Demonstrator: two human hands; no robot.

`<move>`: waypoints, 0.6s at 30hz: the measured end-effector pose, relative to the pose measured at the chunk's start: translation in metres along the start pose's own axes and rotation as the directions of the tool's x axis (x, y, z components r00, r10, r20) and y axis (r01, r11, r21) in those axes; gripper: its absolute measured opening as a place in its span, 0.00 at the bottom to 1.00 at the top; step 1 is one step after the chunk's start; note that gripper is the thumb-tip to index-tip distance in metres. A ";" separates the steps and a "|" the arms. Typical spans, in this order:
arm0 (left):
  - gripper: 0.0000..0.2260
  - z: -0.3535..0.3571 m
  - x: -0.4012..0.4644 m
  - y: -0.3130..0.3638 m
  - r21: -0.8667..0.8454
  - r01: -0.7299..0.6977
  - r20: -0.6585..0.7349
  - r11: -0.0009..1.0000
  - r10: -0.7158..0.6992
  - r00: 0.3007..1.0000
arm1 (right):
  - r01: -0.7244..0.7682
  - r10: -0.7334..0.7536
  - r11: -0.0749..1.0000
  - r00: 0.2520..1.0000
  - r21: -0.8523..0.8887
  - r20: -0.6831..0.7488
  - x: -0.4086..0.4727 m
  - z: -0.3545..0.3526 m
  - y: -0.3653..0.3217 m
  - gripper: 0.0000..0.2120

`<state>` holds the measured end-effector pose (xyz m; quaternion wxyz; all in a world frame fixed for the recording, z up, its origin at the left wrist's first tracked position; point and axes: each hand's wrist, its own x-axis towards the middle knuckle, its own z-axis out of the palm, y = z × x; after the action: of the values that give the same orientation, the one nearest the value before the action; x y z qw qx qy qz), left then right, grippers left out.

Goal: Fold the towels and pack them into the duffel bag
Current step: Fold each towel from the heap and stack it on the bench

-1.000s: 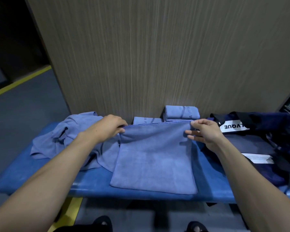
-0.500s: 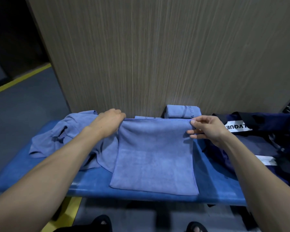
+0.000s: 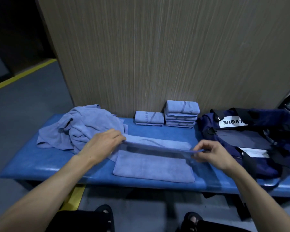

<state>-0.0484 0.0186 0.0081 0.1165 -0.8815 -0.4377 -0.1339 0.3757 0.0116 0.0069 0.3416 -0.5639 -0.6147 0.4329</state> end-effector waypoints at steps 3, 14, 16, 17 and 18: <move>0.08 0.004 -0.016 0.015 0.084 -0.094 -0.006 0.992 0.095 0.995 | 0.041 -0.039 0.986 0.999 -0.162 0.015 -0.016 0.009 0.014 0.07; 0.11 0.006 -0.040 0.040 0.164 -0.083 0.045 0.983 0.076 0.996 | 0.276 -0.306 0.778 0.951 -0.564 0.043 -0.035 0.021 0.036 0.14; 0.11 0.007 -0.041 0.041 0.157 -0.077 0.050 0.985 0.070 0.996 | 0.289 -0.311 0.746 0.948 -0.600 0.069 -0.036 0.023 0.038 0.15; 0.11 0.008 -0.041 0.041 0.154 -0.073 0.054 0.985 0.066 0.996 | 0.294 -0.317 0.732 0.945 -0.615 0.074 -0.037 0.024 0.039 0.14; 0.09 0.009 -0.041 0.041 0.145 -0.074 0.041 0.987 0.068 0.997 | 0.300 -0.324 0.721 0.943 -0.625 0.079 -0.038 0.024 0.039 0.13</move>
<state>-0.0383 -0.0327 -0.0178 0.1779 -0.8878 -0.4166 -0.0815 0.3742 -0.0300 -0.0356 0.2126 -0.5415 -0.8031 0.1288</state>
